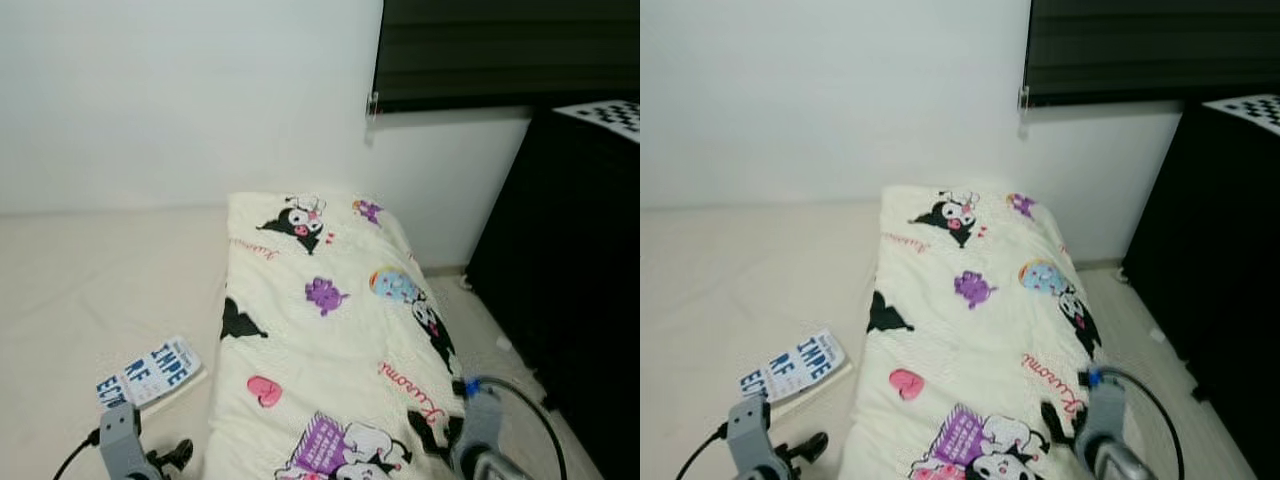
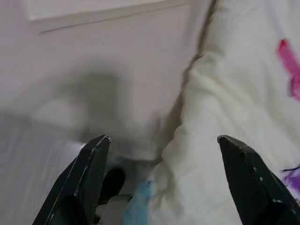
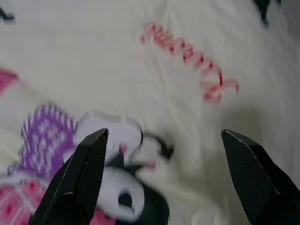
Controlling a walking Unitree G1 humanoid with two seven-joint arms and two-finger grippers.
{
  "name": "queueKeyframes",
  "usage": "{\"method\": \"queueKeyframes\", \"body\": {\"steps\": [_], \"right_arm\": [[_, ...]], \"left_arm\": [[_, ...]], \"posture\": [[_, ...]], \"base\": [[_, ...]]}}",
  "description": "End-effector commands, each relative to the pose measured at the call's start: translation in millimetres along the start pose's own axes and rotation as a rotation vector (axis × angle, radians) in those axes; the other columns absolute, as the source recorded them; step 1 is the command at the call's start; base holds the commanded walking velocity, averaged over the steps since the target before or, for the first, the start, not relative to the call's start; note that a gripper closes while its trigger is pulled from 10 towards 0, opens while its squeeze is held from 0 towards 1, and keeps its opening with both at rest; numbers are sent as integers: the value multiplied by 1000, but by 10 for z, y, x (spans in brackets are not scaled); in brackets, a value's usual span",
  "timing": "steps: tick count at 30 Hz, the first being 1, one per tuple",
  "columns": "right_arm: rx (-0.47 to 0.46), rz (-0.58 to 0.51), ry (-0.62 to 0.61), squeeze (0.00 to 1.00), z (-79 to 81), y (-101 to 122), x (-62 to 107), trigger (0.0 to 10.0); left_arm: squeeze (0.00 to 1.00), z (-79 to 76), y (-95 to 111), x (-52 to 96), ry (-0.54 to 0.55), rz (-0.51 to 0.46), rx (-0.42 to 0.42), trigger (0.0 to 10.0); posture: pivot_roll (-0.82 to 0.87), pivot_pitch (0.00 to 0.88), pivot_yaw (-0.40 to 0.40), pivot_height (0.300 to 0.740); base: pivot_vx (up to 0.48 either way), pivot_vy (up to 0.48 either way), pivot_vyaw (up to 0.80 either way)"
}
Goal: Clean up the room
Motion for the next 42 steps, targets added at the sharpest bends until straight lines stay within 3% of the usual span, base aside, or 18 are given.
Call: {"method": "queueKeyframes", "body": {"steps": [1,5,6,17,42], "right_arm": [[-3,14,-1,0,-22,-100,29,10000],[-11,22,3,0,-22,-139,39,10000],[-32,14,20,0,4,-162,36,10000],[-31,-34,24,0,7,-101,-30,10000],[-37,-87,78,0,33,-19,-53,10000]], "left_arm": [[0,114,-103,43,48,34,-5,10000],[0,120,-126,49,53,41,-8,10000],[0,121,-202,63,53,72,-51,10000],[0,159,-263,87,66,97,-132,10000],[0,115,-351,91,63,129,-172,10000]], "posture": [[-38,0,-37,740],[-43,0,-31,740],[-45,0,-24,740],[-42,0,-25,740],[-45,0,-18,740]], "base": [[0,0,669],[0,0,672],[0,0,669],[0,0,665],[0,0,658]]}}
Point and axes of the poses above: a point about 5 cm out from each wrist's last joint towards the gripper, its own x axis pointing back from the gripper into the wrist, its own y axis along the axis of the wrist's last joint, z = x × y, the point moved 2 cm from there along -x, pointing out of the wrist towards the gripper, and after that the axes turned 4 degrees about -x, right-handed, at the moved point
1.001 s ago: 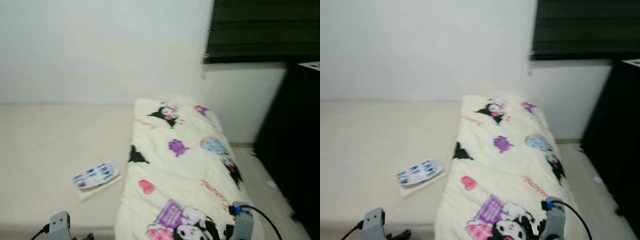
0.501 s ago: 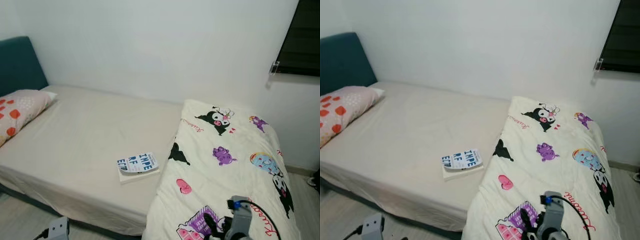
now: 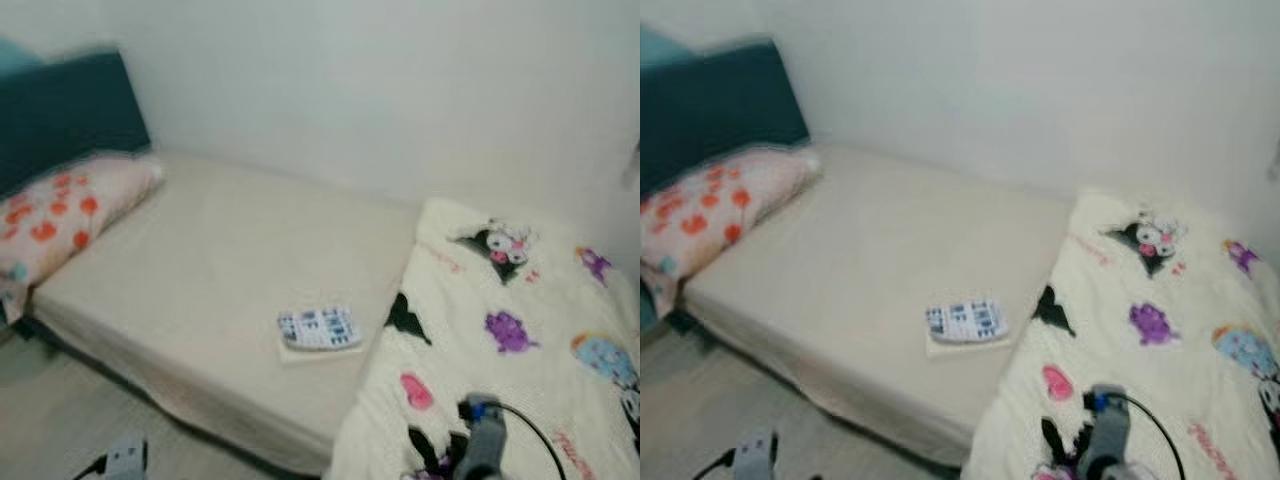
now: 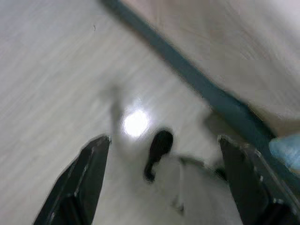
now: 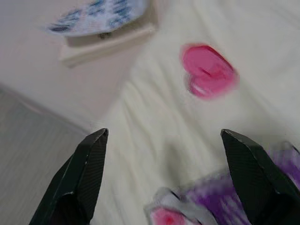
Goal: Clean up the room
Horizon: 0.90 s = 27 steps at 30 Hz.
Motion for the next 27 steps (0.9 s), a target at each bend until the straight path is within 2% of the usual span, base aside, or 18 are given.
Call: {"method": "queueKeyframes", "body": {"steps": [1,11,20,27], "right_arm": [[-11,-13,11,0,17,-7,2,10000],[-1,-30,54,0,80,39,-18,10000],[18,24,25,0,57,-125,11,10000],[29,11,26,0,58,-82,3,10000]], "left_arm": [[0,24,-71,14,10,29,-18,10000],[0,41,-169,36,16,60,-40,10000],[0,115,-318,87,24,109,-86,10000],[0,106,-339,91,16,113,-105,10000]], "posture": [[-44,0,-16,740],[-43,0,-17,740],[-36,0,-18,740],[-50,0,-18,740]], "base": [[0,0,656],[0,0,656],[0,0,658],[0,0,655]]}}
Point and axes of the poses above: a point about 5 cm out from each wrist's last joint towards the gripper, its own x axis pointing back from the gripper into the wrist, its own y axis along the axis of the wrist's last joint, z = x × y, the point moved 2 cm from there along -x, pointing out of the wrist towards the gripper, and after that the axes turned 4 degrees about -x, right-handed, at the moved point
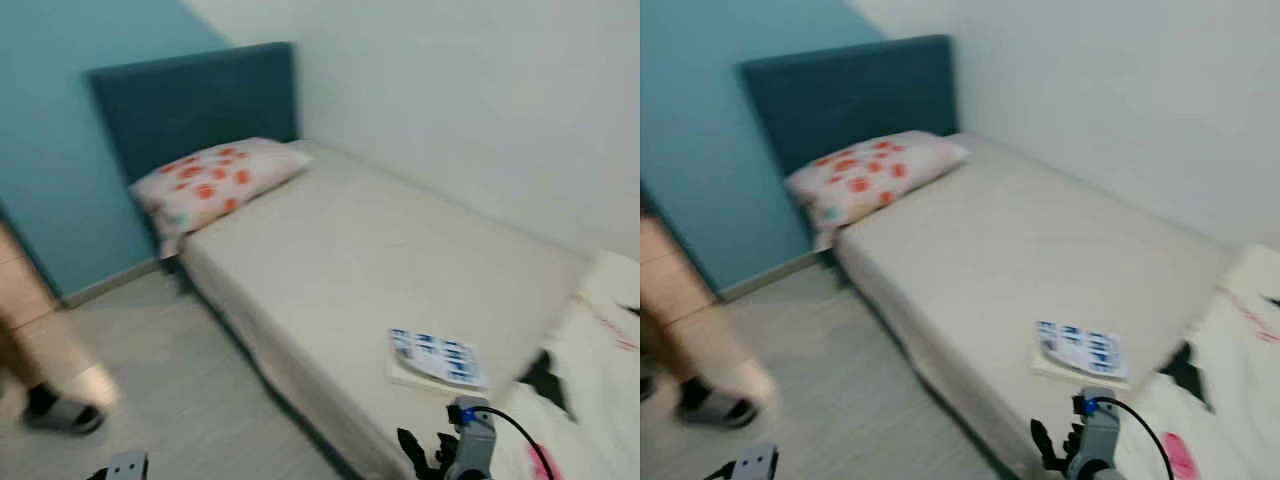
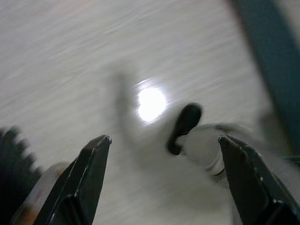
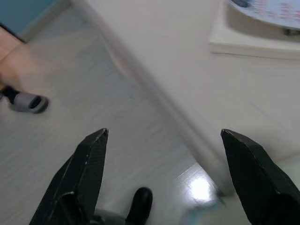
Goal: Clean up the room
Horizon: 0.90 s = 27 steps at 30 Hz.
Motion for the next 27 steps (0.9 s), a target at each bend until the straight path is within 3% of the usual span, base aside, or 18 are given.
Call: {"method": "queueKeyframes", "body": {"steps": [1,8,15,18,21,27], "right_arm": [[11,-6,0,0,2,21,-4,10000],[40,-13,-46,0,-86,46,23,10000],[65,-11,-259,0,-317,101,44,10000],[62,-14,-265,0,-326,110,46,10000],[58,-47,-230,0,-309,167,48,10000],[68,-66,-195,0,-265,179,42,10000]], "left_arm": [[0,-24,39,-11,-7,-7,-21,10000],[0,-63,13,-16,-7,3,-19,10000],[0,-120,24,-27,-33,5,-39,10000],[0,-138,26,-30,-36,5,-41,10000],[0,-293,22,-53,-54,4,-41,10000],[0,-408,19,-66,-71,2,-45,10000]], "posture": [[-50,0,-18,740],[-55,0,-25,740],[-61,0,-26,740],[-61,0,-26,740],[-62,0,-27,740],[-64,0,-25,740]], "base": [[0,0,650],[0,0,641],[125,0,92],[365,0,0],[382,0,0],[386,0,122]]}}
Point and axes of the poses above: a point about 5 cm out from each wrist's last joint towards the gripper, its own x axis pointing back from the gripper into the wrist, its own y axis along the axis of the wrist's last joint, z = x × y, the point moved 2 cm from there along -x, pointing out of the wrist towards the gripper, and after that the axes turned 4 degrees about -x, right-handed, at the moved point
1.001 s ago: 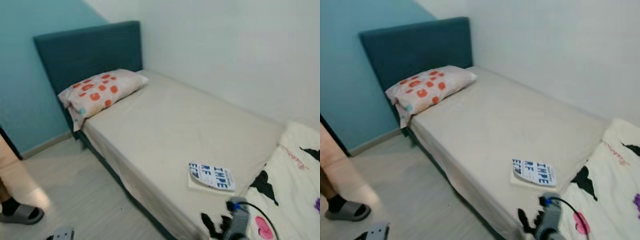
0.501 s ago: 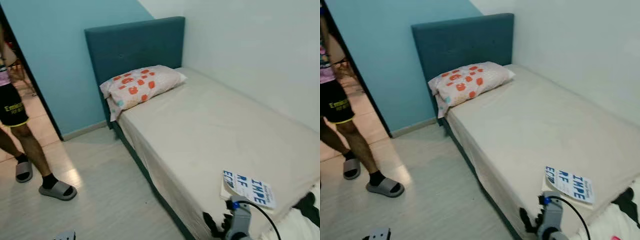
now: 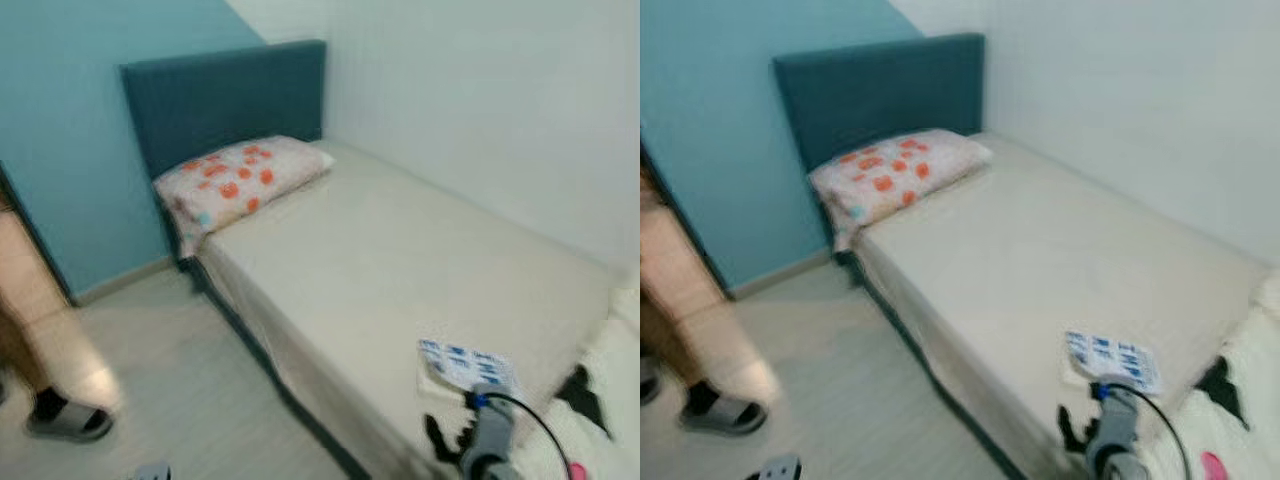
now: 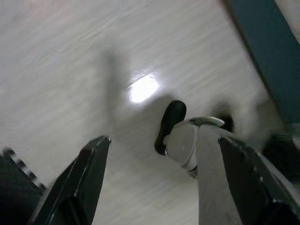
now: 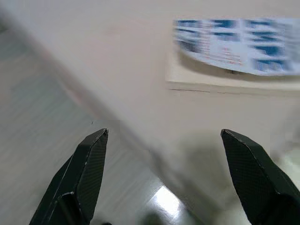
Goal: Clean up the room
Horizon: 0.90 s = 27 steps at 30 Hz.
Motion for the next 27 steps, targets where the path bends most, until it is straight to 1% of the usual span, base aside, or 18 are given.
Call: {"method": "queueKeyframes", "body": {"steps": [1,2,3,4,7,9,10,12,14,16,17,20,21,22,23,25,27], "right_arm": [[0,-4,-27,0,-67,-2,20,10000],[0,-4,-27,0,-67,-2,20,10000],[1,-8,-44,0,-76,10,13,10000],[0,-9,-47,0,-78,13,12,10000],[12,15,-74,0,-104,1,3,10000],[9,22,-98,0,-128,-1,1,10000],[4,21,-105,0,-136,2,0,10000],[7,17,-114,0,-145,12,-1,10000],[9,14,-118,0,-150,16,1,10000],[4,-12,-139,0,-180,69,-1,10000],[4,-12,-139,0,-180,69,-1,10000],[1,-40,-166,0,-232,142,-4,10000],[1,-40,-166,0,-232,142,-4,10000],[3,-55,-193,0,-277,194,-5,10000],[5,-58,-202,0,-289,208,-7,10000],[9,-56,-211,0,-304,220,-10,10000],[13,-53,-228,0,-327,229,-9,10000]], "left_arm": [[0,-121,70,-27,-20,-21,-20,10000],[0,-121,70,-27,-20,-21,-20,10000],[0,-180,84,-38,-26,-23,-19,10000],[0,-189,87,-40,-27,-23,-19,10000],[0,-261,132,-56,-34,-28,-21,10000],[0,-336,176,-72,-42,-27,-17,10000],[0,-366,187,-76,-49,-24,-33,10000],[0,-408,204,-82,-61,-24,-56,10000],[0,-421,208,-83,-64,-25,-53,10000],[0,-500,226,-90,-88,-21,-89,10000],[0,-500,226,-90,-88,-21,-89,10000],[0,-569,273,-98,-101,-29,-87,10000],[0,-569,273,-98,-101,-29,-87,10000],[0,-528,247,-92,-100,-30,-69,10000],[0,-498,226,-87,-99,-29,-62,10000],[0,-458,195,-81,-95,-27,-21,10000],[0,-454,199,-81,-91,-28,-4,10000]], "posture": [[-64,0,-25,740],[-64,0,-25,740],[-64,0,-24,740],[-64,0,-24,740],[-64,0,-24,740],[-60,0,-23,740],[-60,0,-23,740],[-58,0,-24,740],[-57,0,-25,740],[-60,0,-25,740],[-60,0,-25,740],[-62,0,-25,740],[-62,0,-25,740],[-63,0,-25,740],[-63,0,-25,740],[-63,0,-25,740],[-61,0,-27,740]], "base": [[390,0,738],[390,0,738],[382,0,731],[382,0,731],[374,0,0],[0,0,0],[0,0,0],[0,0,0],[0,0,0],[0,-469,0],[0,-469,0],[0,-464,0],[0,-461,0],[0,-461,0],[0,-454,0],[0,0,0],[0,0,0]]}}
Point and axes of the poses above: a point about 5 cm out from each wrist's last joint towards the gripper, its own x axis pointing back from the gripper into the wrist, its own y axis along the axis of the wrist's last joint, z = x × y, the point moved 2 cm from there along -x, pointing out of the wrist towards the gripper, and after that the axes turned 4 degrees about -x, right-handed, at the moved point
